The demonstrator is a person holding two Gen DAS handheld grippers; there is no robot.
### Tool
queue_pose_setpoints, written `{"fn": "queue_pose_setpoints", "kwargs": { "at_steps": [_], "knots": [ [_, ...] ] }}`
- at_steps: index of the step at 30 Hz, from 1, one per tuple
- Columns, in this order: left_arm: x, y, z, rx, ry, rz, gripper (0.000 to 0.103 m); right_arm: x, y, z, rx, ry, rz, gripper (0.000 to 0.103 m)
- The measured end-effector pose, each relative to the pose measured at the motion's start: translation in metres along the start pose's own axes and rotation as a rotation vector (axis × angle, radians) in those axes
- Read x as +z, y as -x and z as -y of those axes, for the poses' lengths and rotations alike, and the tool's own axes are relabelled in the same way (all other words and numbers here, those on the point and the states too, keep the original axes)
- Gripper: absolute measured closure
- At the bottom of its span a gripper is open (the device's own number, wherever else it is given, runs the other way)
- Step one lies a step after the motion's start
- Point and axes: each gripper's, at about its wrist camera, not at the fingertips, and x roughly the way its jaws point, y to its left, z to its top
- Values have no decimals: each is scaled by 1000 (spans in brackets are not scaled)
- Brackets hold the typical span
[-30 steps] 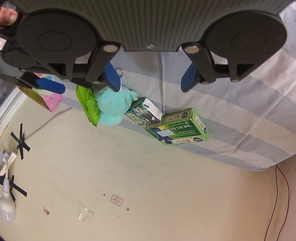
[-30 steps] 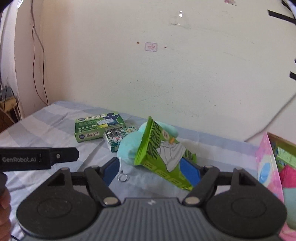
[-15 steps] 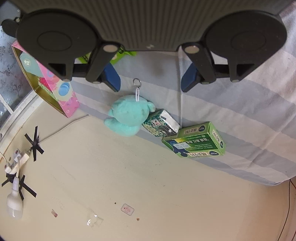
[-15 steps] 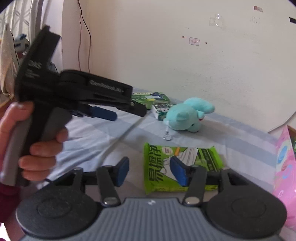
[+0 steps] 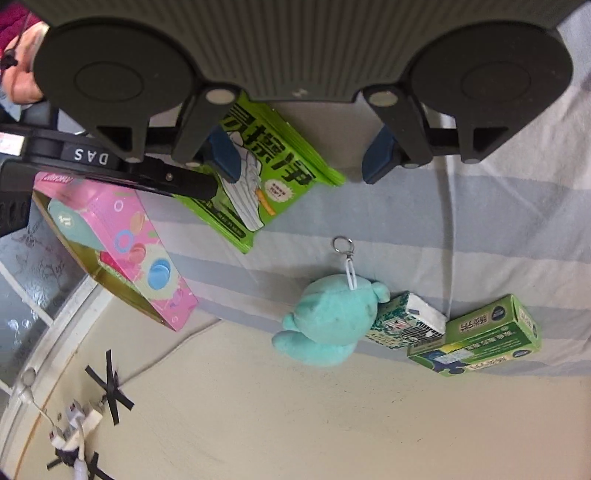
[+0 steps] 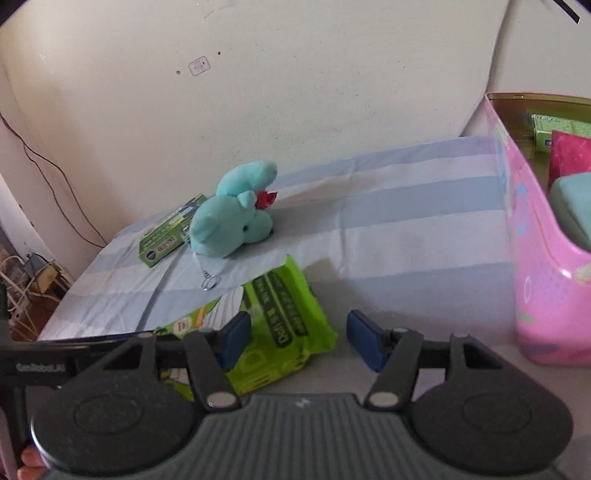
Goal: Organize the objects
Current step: 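Grasp the green snack packet with the right gripper and lift it, then carry the snack packet into the pink tin and open the right gripper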
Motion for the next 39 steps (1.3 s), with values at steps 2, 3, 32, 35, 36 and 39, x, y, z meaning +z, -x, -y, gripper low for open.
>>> {"fn": "queue_pose_setpoints", "kwargs": {
  "at_steps": [2,3,32,35,36,39],
  "knots": [
    [-3,-3,6,16,-43,18,38,-8,4,-9,44,13,-20,64],
    [-4,-2,7,22,-52,31,40,-13,5,-14,60,26,-29,65],
    [106,-143,296,-235,-325,64,51,51,161,184,-351,-19,275,77],
    [112,-175,320,-211,-324,44,52,74,155,225,-376,-54,222,78],
    [113,-184,326,-197,-325,36,51,81,150,235,-386,-56,201,78],
    [116,-203,334,-137,-329,15,43,96,139,259,-414,-81,178,68]
  ]
}}
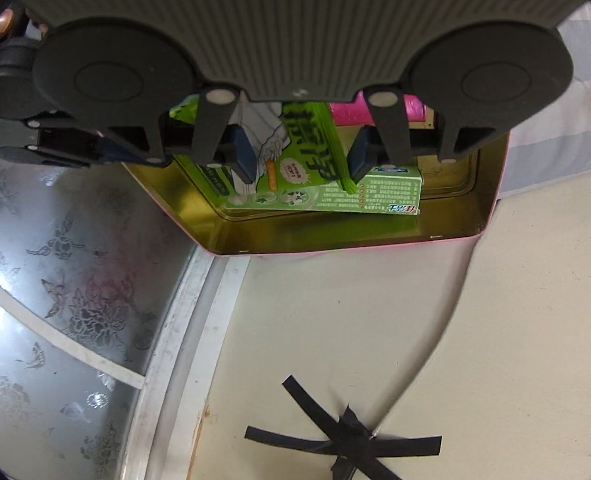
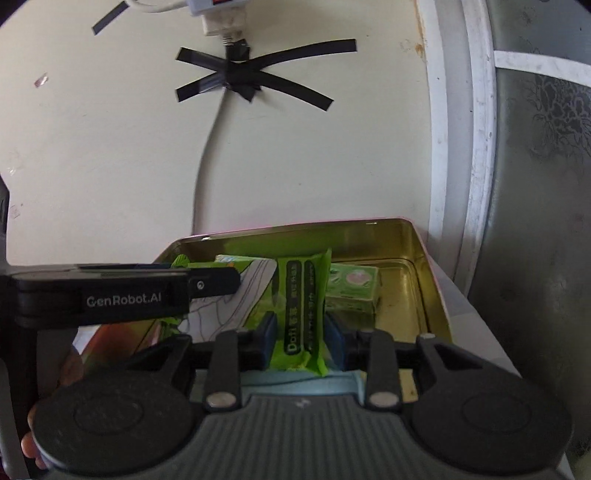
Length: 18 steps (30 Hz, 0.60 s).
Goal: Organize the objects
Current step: 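Carry the snack packet into the pink tin and open the right gripper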
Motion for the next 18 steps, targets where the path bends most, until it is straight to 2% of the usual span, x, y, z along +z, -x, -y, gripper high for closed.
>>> {"fn": "queue_pose_setpoints", "kwargs": {
  "at_steps": [1,2,3,9,18],
  "knots": [
    [-1,-1,-1,9,3,3,41,3,-3,5,-9,-13,9,58],
    [-2,0,-2,16,4,14,40,4,-2,10,-13,-29,25,56],
    [-4,2,-3,26,-2,23,37,5,-1,13,-10,-44,37,56],
    [-15,26,2,90,-48,52,36,-8,14,26,20,-117,84,56],
    [-42,84,33,182,-136,84,36,-37,68,2,54,-108,120,56]
  ]
}}
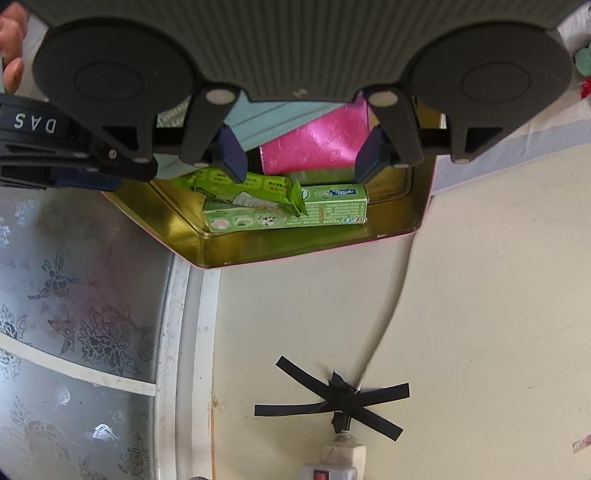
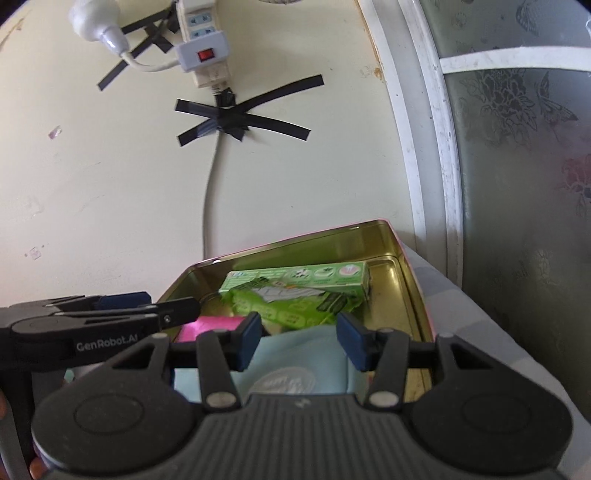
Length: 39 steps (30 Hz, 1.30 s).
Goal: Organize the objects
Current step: 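Carry the snack packet into the pink tin and open the right gripper, then withdraw the right gripper from the tin toward the mint plush bear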
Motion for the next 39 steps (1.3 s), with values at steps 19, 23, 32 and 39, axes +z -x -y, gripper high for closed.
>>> {"fn": "queue_pose_setpoints", "kwargs": {
  "at_steps": [19,23,32,39],
  "knots": [
    [-78,77,-3,35,-48,-23,36,-85,97,-61,-60,10,140,50],
    [-92,85,-8,32,-44,-32,36,-100,106,-71,-54,1,124,50],
    [-107,102,-26,53,-30,-14,36,-101,117,-90,-54,1,131,50],
    [-117,110,-49,81,3,-16,36,-103,112,-112,-36,43,113,50]
  ]
}}
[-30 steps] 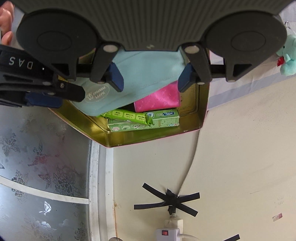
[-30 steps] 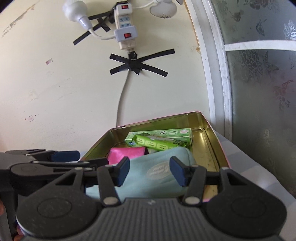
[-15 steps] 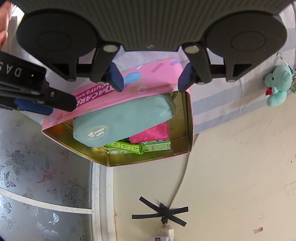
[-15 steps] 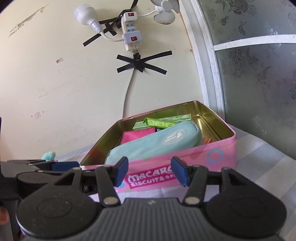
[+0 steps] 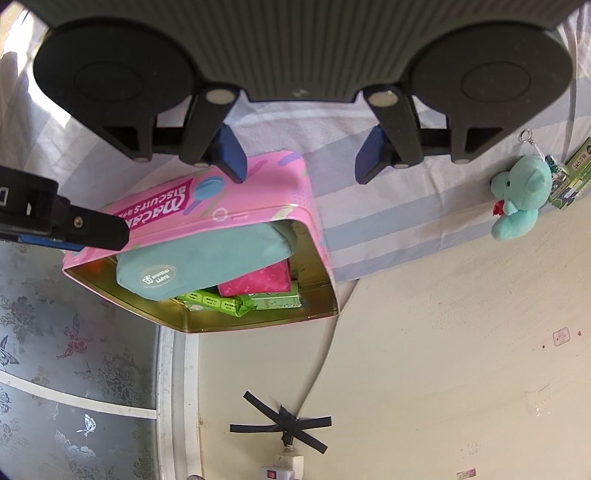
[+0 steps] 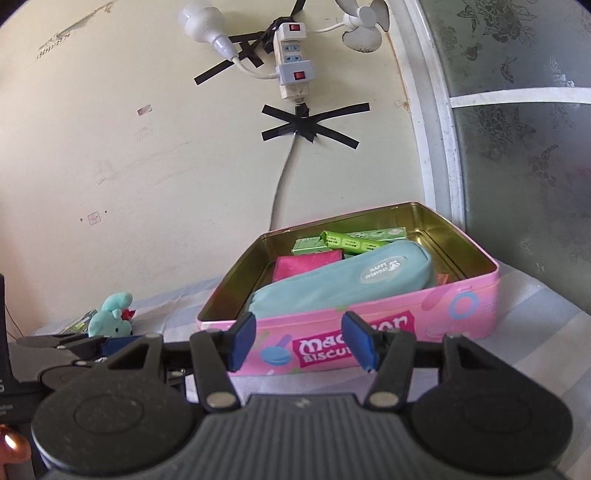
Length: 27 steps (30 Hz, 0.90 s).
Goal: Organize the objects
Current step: 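Withdraw the right gripper from the tin toward the mint plush bear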
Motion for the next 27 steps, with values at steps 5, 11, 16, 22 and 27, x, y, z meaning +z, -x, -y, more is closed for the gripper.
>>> {"fn": "queue_pose_setpoints", "kwargs": {
  "at_steps": [5,11,16,22,27],
  "knots": [
    [-7,2,-19,15,17,-2,36,1,-4,-15,16,12,-11,50],
    [-15,2,-41,45,43,-12,36,-3,-12,-38,44,53,-44,50],
    [-25,-1,-60,82,57,-25,36,-9,-19,-54,61,78,-78,50],
    [-36,-7,-82,121,81,-45,36,-15,-29,-69,73,104,-110,49],
    [-41,-10,-101,151,90,-48,36,-20,-36,-81,80,127,-132,48]
  ]
}}
